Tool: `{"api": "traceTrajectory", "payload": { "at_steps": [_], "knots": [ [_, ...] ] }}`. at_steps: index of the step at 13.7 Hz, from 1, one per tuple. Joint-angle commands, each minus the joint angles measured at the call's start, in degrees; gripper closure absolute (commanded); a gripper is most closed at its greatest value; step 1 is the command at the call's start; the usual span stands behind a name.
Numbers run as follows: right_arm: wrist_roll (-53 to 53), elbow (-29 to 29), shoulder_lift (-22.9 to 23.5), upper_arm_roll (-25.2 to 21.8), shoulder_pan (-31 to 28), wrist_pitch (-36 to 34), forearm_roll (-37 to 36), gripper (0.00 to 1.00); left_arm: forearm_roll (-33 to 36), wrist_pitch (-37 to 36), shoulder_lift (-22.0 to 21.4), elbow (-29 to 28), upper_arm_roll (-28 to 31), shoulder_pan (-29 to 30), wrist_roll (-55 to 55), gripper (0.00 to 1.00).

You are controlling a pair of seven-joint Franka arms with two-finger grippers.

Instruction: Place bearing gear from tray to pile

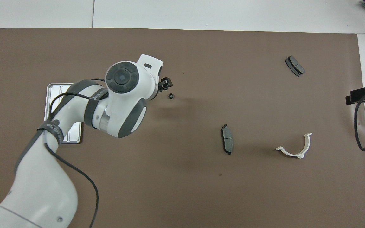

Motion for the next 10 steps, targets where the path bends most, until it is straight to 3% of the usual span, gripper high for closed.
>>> {"api": "traceTrajectory", "payload": {
  "at_steps": [1,3,5,8,10],
  "knots": [
    [2.10,-2.38,-1.55,1.04,0.19,3.00,1.43,0.00,0.65,-7.69,-7.19,-4.53,-0.54,8.40,4.16,0.00],
    [3.23,-3.17,-1.12,2.81,0.20,5.37,0.99,0.00,0.65,-9.57,-7.90,-5.14,-0.45,13.15,6.79,0.00],
    [3.42,-3.17,0.98,2.99,3.08,6.96,-0.41,0.00,0.65,-8.35,-10.26,-11.00,-0.45,16.85,9.60,0.00],
    [4.73,1.29,7.91,2.99,7.31,9.34,-2.79,0.00,0.56,5.66,-15.27,-26.18,-0.36,20.38,12.69,0.00],
    [6.22,8.40,15.46,2.99,11.33,8.64,-3.23,0.00,0.56,12.03,-16.69,-32.54,-0.45,23.01,12.95,0.00]
  ]
}}
